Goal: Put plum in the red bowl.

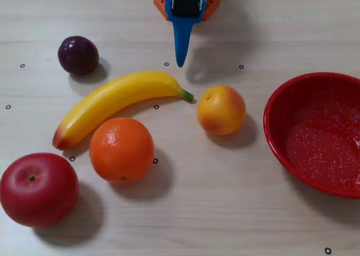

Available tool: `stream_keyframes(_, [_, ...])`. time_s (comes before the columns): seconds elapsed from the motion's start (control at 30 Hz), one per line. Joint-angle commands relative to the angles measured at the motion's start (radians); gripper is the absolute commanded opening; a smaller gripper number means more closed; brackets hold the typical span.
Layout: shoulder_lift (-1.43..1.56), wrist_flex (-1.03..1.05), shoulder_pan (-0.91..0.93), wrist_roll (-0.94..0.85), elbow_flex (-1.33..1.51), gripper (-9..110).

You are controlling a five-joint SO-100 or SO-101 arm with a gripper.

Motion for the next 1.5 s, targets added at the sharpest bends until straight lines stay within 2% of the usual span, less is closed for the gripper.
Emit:
stream_keyframes(0.0, [0.018, -0.031, -0.008, -0.017, 0.009, 0])
stream_keyframes(0.97, [0.015, -0.025, -0.003, -0.021, 0.008, 0])
stream_keyframes(1.47, [-0.242, 0.021, 0.025, -0.06, -0.313, 0])
